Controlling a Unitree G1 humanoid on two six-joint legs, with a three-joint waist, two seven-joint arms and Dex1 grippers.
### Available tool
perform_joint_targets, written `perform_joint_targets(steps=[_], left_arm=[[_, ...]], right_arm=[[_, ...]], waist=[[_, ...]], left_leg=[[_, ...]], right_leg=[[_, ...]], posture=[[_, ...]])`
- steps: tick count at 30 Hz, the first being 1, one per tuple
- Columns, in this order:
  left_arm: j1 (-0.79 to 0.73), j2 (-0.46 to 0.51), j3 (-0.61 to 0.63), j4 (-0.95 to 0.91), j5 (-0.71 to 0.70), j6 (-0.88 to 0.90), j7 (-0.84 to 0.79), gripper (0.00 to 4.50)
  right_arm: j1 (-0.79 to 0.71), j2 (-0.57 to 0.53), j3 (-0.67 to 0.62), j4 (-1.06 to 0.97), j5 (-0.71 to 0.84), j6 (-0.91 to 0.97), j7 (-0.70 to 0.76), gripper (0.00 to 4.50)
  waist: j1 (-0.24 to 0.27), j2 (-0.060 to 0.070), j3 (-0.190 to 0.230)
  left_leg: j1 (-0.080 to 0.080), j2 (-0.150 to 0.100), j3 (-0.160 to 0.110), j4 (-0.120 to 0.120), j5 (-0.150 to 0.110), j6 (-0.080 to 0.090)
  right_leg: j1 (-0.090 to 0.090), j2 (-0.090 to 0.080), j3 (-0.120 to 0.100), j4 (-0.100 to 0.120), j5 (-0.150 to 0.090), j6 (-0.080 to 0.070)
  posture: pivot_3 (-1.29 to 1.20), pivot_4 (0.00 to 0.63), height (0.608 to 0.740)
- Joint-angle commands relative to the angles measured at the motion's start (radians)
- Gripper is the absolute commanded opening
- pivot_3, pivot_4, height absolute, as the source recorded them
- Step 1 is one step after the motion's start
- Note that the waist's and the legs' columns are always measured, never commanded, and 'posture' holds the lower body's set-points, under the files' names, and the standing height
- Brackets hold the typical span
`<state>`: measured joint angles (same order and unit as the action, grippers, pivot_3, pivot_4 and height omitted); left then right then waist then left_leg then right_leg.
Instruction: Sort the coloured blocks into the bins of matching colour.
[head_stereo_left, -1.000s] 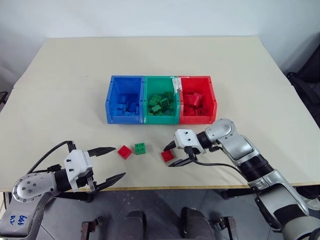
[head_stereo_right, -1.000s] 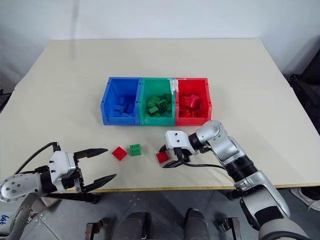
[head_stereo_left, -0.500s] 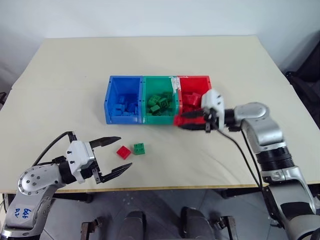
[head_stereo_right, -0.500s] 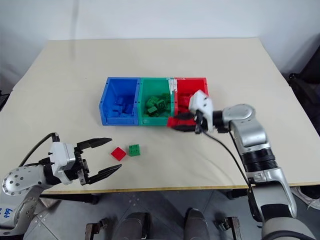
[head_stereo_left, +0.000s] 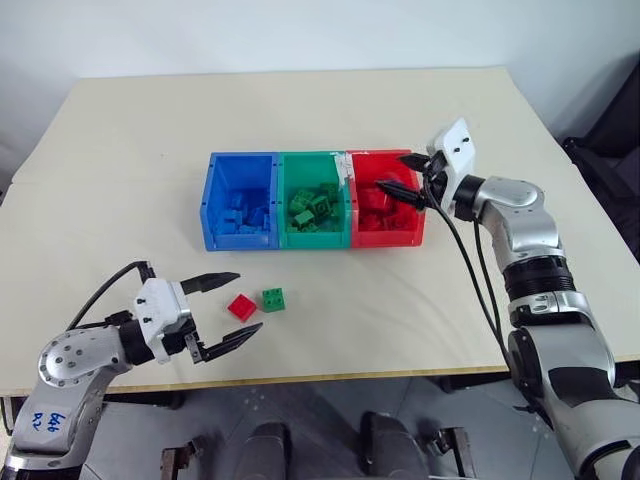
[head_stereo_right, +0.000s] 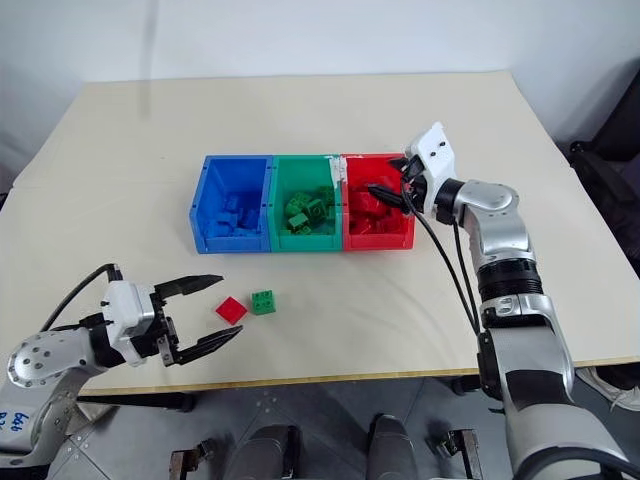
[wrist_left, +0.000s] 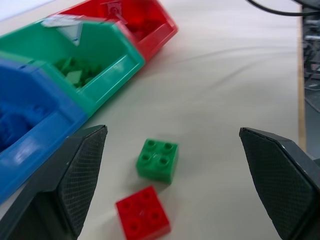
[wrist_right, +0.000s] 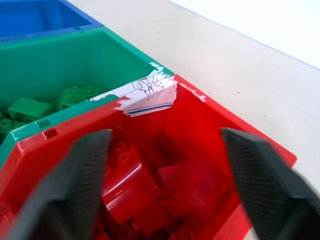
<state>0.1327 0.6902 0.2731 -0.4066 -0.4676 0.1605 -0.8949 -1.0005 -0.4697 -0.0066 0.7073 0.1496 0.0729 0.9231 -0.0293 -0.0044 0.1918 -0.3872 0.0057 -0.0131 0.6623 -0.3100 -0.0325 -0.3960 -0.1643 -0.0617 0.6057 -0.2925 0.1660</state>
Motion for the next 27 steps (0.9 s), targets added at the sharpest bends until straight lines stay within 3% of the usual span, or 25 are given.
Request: perform_joint_targets(steps=[1,4,7,11,13,16,21,25,27], left_arm=[[0.066,0.039,0.100,0.061,-0.018,0.021,-0.023,4.50],[0.115,0.061,0.181,0.122,-0.022,0.005,-0.049,4.50],[0.149,0.071,0.252,0.187,-0.024,-0.024,-0.079,4.50],[0.161,0.078,0.300,0.247,-0.012,-0.062,-0.101,4.50],[0.149,0.083,0.292,0.249,-0.017,-0.060,-0.108,4.50],[0.111,0.104,0.216,0.186,-0.025,-0.016,-0.129,4.50],[-0.109,0.130,0.003,0.066,-0.033,0.171,-0.077,4.50],[-0.381,0.133,-0.313,0.047,0.141,0.297,-0.067,4.50],[-0.440,0.132,-0.375,0.061,0.167,0.355,-0.060,4.50]], right_arm=[[0.058,-0.020,-0.053,-0.107,0.099,-0.080,0.132,4.47],[0.217,-0.051,-0.070,-0.305,0.228,-0.064,0.317,4.47],[0.396,-0.093,-0.086,-0.522,0.339,0.041,0.384,4.47],[0.607,-0.235,-0.039,-0.692,0.352,0.065,0.549,4.47],[0.655,-0.252,-0.041,-0.733,0.367,0.071,0.554,4.47],[0.678,-0.249,-0.047,-0.744,0.349,0.059,0.512,4.47],[0.713,-0.278,-0.050,-0.753,0.324,0.058,0.493,4.47],[0.738,-0.282,-0.055,-0.785,0.321,0.060,0.470,4.47],[0.749,-0.281,-0.052,-0.814,0.331,0.081,0.455,4.47]], waist=[[0.000,0.000,0.000],[0.006,0.000,0.000],[0.009,0.000,0.000],[0.018,0.001,0.000],[0.025,0.000,0.000],[0.025,0.000,0.000],[0.046,0.000,0.000],[0.055,0.000,0.000],[0.048,0.000,0.000]], left_leg=[[0.000,0.000,0.000,0.000,0.000,0.000],[0.000,0.002,0.000,0.000,-0.001,0.000],[0.000,0.002,0.001,0.001,-0.003,0.001],[0.000,0.002,0.002,0.001,-0.003,0.001],[0.001,0.003,0.002,0.002,-0.003,0.001],[0.003,0.006,0.005,0.002,-0.003,0.000],[0.003,0.005,0.005,0.004,-0.003,-0.001],[0.003,0.005,0.005,0.004,-0.003,0.000],[0.002,0.005,0.005,0.005,-0.003,-0.001]], right_leg=[[0.000,0.000,0.000,0.000,0.000,0.000],[0.000,0.001,-0.001,-0.001,0.000,0.000],[0.001,0.001,-0.003,-0.001,0.000,0.000],[0.002,0.001,-0.002,-0.002,0.000,0.000],[0.002,0.001,-0.002,-0.002,0.000,0.000],[0.002,0.002,-0.002,-0.001,0.000,0.000],[0.002,0.002,-0.002,0.000,0.000,0.000],[0.002,0.002,-0.002,0.001,0.001,0.000],[0.002,0.002,-0.002,0.001,0.001,0.000]], posture=[[0.00,0.150,0.740],[0.00,0.150,0.740],[0.00,0.150,0.740],[0.00,0.150,0.740],[0.00,0.150,0.740],[0.00,0.150,0.740],[0.00,0.150,0.740],[0.00,0.150,0.740],[0.00,0.150,0.740]])
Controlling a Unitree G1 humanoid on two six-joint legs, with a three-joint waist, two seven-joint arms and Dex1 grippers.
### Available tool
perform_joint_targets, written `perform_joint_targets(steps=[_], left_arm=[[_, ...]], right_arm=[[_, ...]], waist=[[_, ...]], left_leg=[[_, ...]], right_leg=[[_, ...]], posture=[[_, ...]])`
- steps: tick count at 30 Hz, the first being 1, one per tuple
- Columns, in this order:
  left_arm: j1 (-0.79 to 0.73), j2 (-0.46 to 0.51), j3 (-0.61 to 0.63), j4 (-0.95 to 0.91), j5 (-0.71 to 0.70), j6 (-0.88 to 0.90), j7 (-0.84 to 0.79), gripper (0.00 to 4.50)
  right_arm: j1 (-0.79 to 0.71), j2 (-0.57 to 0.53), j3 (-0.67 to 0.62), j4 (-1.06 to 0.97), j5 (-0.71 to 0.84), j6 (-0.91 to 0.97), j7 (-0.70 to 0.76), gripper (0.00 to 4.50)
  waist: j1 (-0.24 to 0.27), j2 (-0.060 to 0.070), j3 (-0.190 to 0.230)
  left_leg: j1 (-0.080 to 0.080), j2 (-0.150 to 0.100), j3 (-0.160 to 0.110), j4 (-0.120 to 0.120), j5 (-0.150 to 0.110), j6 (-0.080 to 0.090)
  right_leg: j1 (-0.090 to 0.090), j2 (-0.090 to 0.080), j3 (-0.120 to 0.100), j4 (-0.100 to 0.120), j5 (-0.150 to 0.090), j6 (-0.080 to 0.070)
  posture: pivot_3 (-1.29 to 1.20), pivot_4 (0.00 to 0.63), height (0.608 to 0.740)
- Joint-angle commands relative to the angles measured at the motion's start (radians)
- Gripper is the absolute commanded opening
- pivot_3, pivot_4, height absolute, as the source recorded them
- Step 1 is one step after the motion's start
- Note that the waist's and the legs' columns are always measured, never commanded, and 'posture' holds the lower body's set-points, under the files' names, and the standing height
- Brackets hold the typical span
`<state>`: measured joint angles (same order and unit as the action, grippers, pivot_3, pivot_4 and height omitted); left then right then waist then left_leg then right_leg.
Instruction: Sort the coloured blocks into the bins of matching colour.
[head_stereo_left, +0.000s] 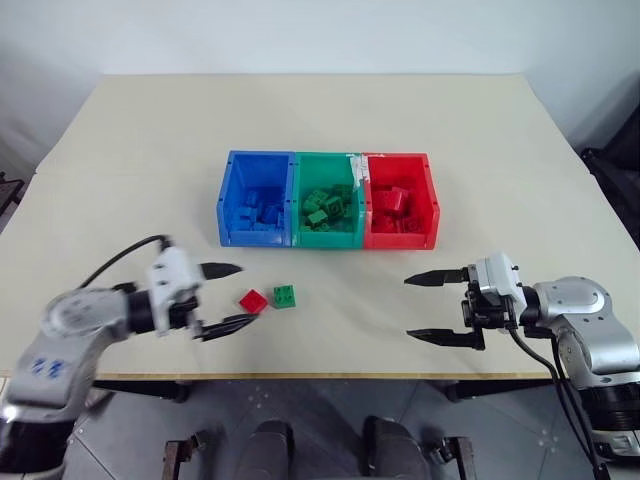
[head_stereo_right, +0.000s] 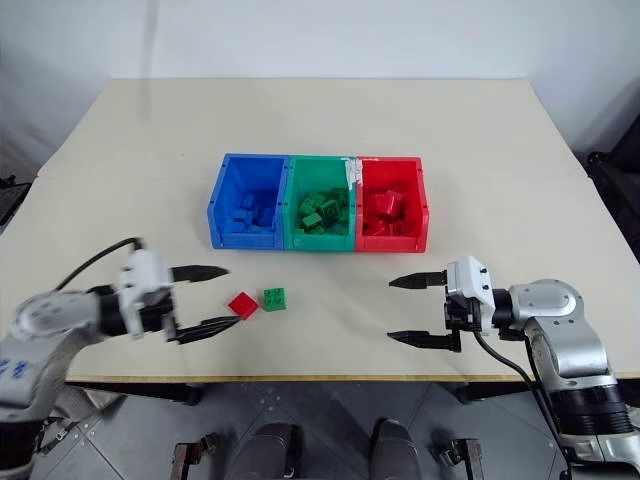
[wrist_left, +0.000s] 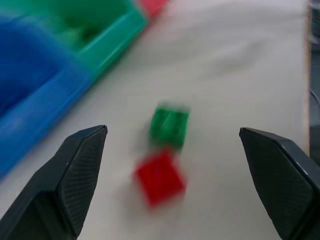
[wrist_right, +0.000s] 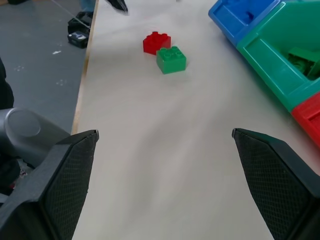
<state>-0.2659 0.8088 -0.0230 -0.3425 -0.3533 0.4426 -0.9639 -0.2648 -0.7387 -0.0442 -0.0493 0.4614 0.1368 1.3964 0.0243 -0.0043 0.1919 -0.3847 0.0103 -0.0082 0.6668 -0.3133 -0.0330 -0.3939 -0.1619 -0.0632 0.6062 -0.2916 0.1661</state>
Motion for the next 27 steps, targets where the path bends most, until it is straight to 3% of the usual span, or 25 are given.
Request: perform_joint_targets(steps=[1,5,8,18,24,27], left_arm=[[-0.064,0.010,-0.102,0.006,0.065,0.090,0.013,4.50],[-0.155,-0.015,-0.236,0.120,0.216,0.092,0.062,4.50],[-0.181,-0.014,-0.269,0.136,0.245,0.120,0.052,4.50],[-0.211,-0.047,-0.249,0.189,0.228,0.069,0.023,1.47],[-0.287,-0.167,-0.155,0.238,0.168,-0.014,0.074,1.48],[-0.405,-0.299,-0.106,0.330,0.149,-0.087,0.146,1.48]], right_arm=[[0.018,-0.013,-0.013,-0.068,0.021,0.021,-0.023,4.47],[0.049,-0.029,-0.006,-0.126,0.033,0.073,-0.034,4.47],[0.078,-0.037,-0.013,-0.169,0.032,0.096,-0.054,4.47],[0.141,-0.027,-0.037,-0.194,0.014,0.058,-0.117,4.50],[0.190,0.013,-0.100,-0.222,0.042,0.031,-0.207,4.50],[0.211,0.118,-0.194,-0.253,0.094,0.037,-0.372,4.50]], waist=[[-0.012,0.000,0.000],[-0.022,0.000,0.000],[-0.020,0.000,0.000],[-0.001,0.000,0.000],[0.003,-0.001,0.001],[0.008,-0.002,0.001]], left_leg=[[0.001,0.000,0.001,0.000,0.000,0.000],[0.001,0.001,0.002,-0.002,0.000,0.000],[0.000,0.001,0.002,-0.001,0.000,0.000],[0.000,0.001,0.002,0.002,0.000,0.000],[-0.001,0.001,0.001,0.004,0.000,0.000],[-0.001,0.001,0.000,0.006,0.000,0.000]], right_leg=[[0.000,0.000,0.001,0.000,0.000,0.000],[-0.001,0.001,0.001,0.000,0.000,0.000],[-0.001,0.001,0.001,-0.001,0.000,0.000],[0.000,0.001,0.001,0.001,0.000,0.000],[0.000,0.001,0.001,0.001,0.000,0.000],[0.000,0.001,0.001,0.001,0.000,0.001]], posture=[[0.00,0.150,0.740],[0.00,0.150,0.740],[0.00,0.150,0.740],[0.00,0.150,0.740],[0.00,0.150,0.740],[0.00,0.150,0.740]])
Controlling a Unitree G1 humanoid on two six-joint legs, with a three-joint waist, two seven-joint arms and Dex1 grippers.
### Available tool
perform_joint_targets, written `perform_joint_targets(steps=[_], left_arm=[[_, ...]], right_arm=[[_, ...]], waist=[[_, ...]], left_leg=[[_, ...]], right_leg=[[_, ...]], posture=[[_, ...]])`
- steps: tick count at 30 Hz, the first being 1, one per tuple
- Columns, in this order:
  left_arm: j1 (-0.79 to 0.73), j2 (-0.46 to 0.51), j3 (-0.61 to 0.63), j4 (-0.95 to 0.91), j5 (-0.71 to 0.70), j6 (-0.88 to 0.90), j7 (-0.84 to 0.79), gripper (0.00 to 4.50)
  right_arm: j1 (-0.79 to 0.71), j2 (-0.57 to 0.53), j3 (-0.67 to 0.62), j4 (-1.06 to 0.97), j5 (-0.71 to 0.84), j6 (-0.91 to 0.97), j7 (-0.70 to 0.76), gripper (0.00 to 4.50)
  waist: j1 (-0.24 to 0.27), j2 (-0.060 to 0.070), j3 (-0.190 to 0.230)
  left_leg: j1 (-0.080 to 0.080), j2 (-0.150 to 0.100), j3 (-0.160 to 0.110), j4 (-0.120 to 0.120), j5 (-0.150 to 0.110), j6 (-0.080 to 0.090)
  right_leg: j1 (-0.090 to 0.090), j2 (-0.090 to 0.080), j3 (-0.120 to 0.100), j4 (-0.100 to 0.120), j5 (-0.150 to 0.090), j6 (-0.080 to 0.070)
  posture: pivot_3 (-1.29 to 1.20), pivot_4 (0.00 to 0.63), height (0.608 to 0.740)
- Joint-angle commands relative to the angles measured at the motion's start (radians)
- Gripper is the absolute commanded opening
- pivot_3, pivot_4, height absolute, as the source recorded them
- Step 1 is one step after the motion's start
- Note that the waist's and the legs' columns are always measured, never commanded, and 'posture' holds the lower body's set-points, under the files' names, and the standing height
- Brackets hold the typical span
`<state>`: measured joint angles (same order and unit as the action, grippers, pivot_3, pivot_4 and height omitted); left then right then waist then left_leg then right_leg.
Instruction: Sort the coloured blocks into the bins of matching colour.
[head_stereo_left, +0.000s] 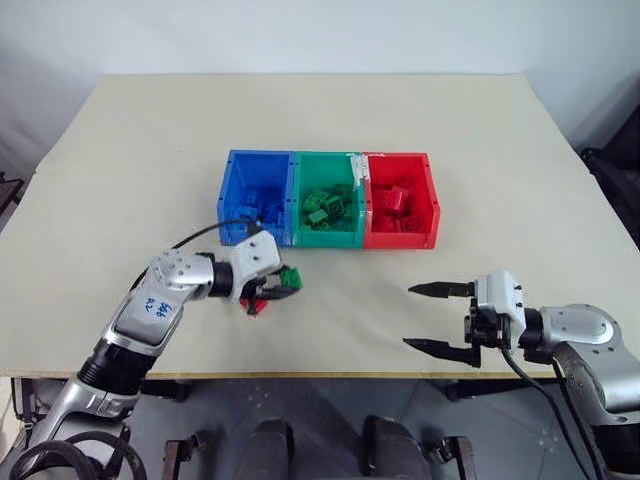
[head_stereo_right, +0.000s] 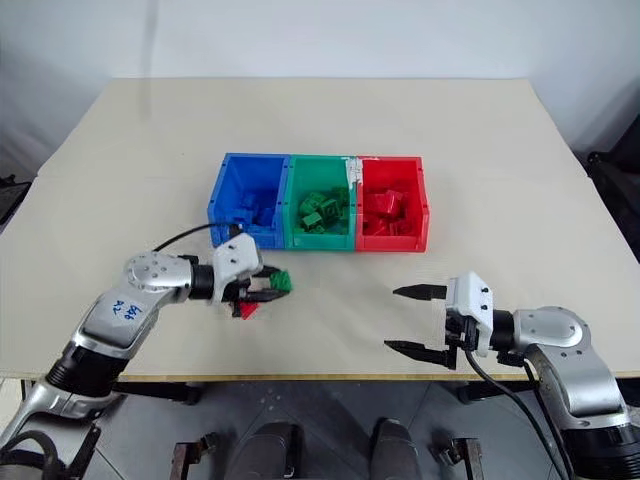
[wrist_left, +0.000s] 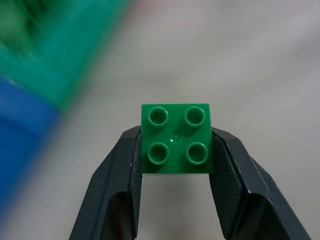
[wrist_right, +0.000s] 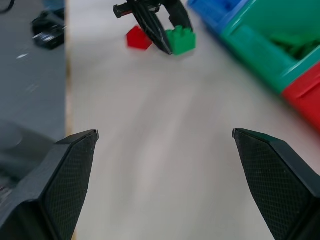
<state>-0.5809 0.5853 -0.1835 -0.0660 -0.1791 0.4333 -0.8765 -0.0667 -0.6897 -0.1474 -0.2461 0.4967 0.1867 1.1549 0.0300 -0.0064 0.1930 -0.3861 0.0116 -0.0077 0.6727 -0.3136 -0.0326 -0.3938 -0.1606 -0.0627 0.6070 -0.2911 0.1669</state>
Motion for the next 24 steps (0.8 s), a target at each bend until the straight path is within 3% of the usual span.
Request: perform_joint_targets(steps=[1,9,12,18,24], left_arm=[[-0.134,-0.103,0.053,0.106,-0.006,-0.119,0.073,1.48],[-0.398,-0.220,0.062,0.615,0.090,-0.360,0.150,1.48],[-0.427,-0.239,0.090,0.681,0.077,-0.397,0.151,2.47],[-0.284,-0.175,0.169,0.465,-0.038,-0.409,0.002,4.43],[0.058,0.031,0.358,0.167,-0.142,-0.372,-0.057,4.49]], right_arm=[[0.022,0.105,-0.118,-0.068,0.063,-0.019,-0.188,4.50],[0.114,0.189,-0.145,-0.186,0.043,-0.027,-0.352,4.50],[0.124,0.188,-0.141,-0.198,0.044,-0.029,-0.367,4.50],[0.048,0.160,-0.081,-0.164,0.033,-0.026,-0.328,4.50],[-0.099,0.106,0.033,-0.043,0.010,-0.041,-0.178,4.50]], waist=[[0.004,0.000,0.000],[-0.008,0.000,0.000],[-0.008,-0.001,0.000],[-0.017,-0.001,0.000],[-0.036,-0.001,0.000]], left_leg=[[0.000,0.000,0.000,0.001,0.000,0.000],[-0.001,-0.001,0.001,0.002,0.000,0.000],[-0.001,-0.001,0.001,0.001,-0.001,0.001],[-0.001,0.000,0.002,0.001,-0.001,0.001],[0.001,0.001,0.002,-0.001,-0.001,0.001]], right_leg=[[0.000,0.000,0.000,0.000,0.000,0.000],[0.000,0.000,0.000,0.000,0.000,0.001],[-0.001,0.000,0.000,0.000,0.000,0.001],[-0.001,0.000,0.001,0.000,0.000,0.001],[-0.001,0.000,0.001,0.000,0.000,0.000]], posture=[[0.00,0.150,0.740],[0.00,0.150,0.740],[0.00,0.150,0.740],[0.00,0.150,0.740],[0.00,0.150,0.740]])
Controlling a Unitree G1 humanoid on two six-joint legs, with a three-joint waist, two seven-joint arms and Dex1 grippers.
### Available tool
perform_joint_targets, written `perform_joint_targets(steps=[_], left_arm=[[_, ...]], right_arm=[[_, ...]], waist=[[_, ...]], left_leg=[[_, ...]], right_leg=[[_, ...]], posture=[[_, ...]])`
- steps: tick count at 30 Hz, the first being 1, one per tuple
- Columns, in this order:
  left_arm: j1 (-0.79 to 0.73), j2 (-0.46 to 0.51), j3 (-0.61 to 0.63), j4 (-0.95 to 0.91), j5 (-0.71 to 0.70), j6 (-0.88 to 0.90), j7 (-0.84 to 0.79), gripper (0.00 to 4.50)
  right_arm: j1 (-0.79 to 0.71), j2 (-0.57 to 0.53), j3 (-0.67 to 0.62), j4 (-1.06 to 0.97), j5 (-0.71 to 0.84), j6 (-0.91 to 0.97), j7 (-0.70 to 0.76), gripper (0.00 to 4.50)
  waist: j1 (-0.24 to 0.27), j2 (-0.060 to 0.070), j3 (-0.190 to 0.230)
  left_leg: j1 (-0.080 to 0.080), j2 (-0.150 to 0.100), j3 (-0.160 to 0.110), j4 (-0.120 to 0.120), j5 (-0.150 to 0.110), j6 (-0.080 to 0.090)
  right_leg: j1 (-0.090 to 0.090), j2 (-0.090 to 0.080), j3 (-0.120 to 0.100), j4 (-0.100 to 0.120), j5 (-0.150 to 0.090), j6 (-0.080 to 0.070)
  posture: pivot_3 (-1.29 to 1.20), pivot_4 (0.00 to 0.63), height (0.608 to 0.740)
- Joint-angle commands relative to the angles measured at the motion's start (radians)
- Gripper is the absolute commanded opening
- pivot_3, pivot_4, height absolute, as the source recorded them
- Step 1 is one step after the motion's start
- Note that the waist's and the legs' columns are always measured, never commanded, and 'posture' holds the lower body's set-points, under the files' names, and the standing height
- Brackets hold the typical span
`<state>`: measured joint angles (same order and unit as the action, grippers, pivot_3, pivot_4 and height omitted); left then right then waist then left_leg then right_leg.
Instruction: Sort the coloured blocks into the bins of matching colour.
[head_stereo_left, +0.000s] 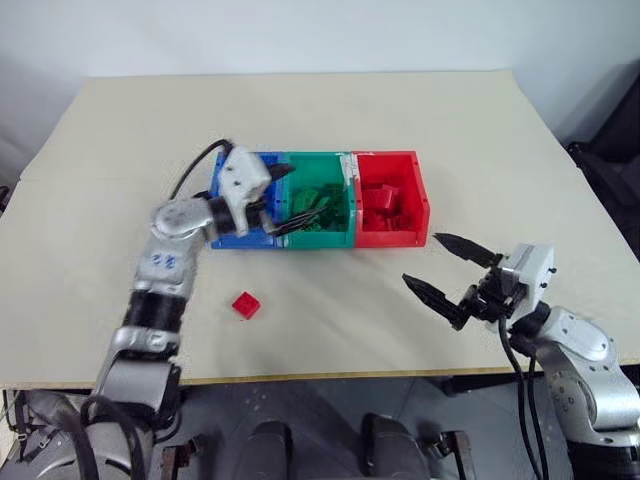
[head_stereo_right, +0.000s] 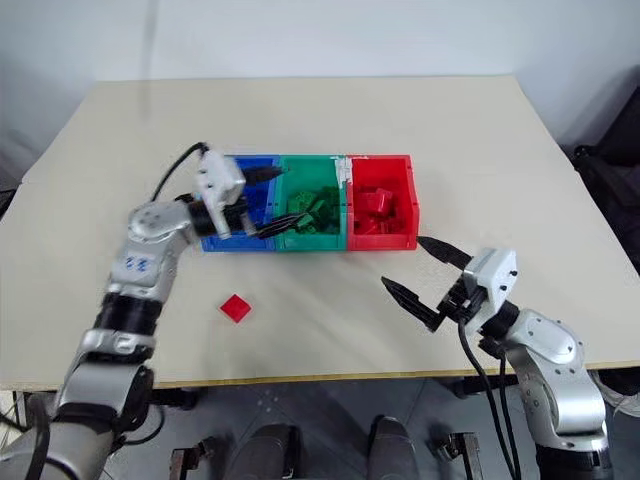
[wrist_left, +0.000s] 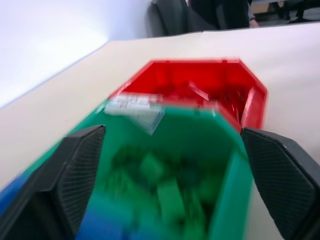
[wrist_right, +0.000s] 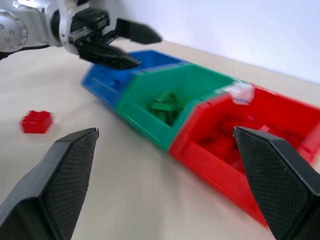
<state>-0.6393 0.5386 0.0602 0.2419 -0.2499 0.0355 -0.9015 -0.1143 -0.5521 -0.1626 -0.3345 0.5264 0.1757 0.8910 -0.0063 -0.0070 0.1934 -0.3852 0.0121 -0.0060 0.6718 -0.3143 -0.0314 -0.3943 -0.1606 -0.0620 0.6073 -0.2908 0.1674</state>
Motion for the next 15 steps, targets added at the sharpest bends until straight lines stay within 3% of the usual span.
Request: perform_joint_targets(steps=[1,4,8,13,15], left_arm=[[0.184,0.112,0.153,-0.181,-0.097,0.048,-0.043,4.49],[0.457,0.206,0.327,-0.257,-0.133,0.042,-0.076,4.49],[0.679,0.227,0.481,-0.272,-0.152,0.030,-0.062,4.49],[0.788,0.214,0.491,-0.325,-0.155,0.030,-0.058,4.49],[0.823,0.212,0.434,-0.458,-0.169,0.119,-0.033,4.49]], right_arm=[[-0.077,-0.044,0.074,0.071,-0.034,-0.043,0.123,4.50],[-0.178,-0.064,0.153,0.157,-0.067,-0.073,0.231,4.50],[-0.251,-0.086,0.221,0.210,-0.076,-0.086,0.357,4.50],[-0.297,-0.111,0.270,0.290,-0.141,-0.178,0.462,4.50],[-0.316,-0.115,0.259,0.321,-0.131,-0.175,0.476,4.50]], waist=[[-0.006,0.000,0.000],[-0.019,0.000,0.000],[0.003,-0.001,0.001],[0.029,-0.001,0.001],[0.029,-0.002,0.000]], left_leg=[[0.000,0.000,0.000,-0.001,0.000,0.000],[0.001,0.000,0.000,-0.003,0.000,0.000],[0.000,0.001,-0.001,-0.004,0.000,0.000],[0.000,0.000,-0.001,-0.001,-0.001,0.000],[0.000,0.000,0.000,-0.001,-0.001,0.000]], right_leg=[[0.000,0.000,0.000,-0.001,0.000,0.000],[0.000,0.000,0.000,-0.002,0.000,0.000],[0.000,0.000,-0.002,-0.003,0.000,0.000],[0.001,-0.001,-0.002,-0.002,0.000,-0.001],[0.001,-0.001,-0.002,-0.002,0.001,-0.001]], posture=[[0.00,0.150,0.740],[0.00,0.150,0.740],[0.00,0.150,0.740],[0.00,0.150,0.740],[0.00,0.150,0.740]])
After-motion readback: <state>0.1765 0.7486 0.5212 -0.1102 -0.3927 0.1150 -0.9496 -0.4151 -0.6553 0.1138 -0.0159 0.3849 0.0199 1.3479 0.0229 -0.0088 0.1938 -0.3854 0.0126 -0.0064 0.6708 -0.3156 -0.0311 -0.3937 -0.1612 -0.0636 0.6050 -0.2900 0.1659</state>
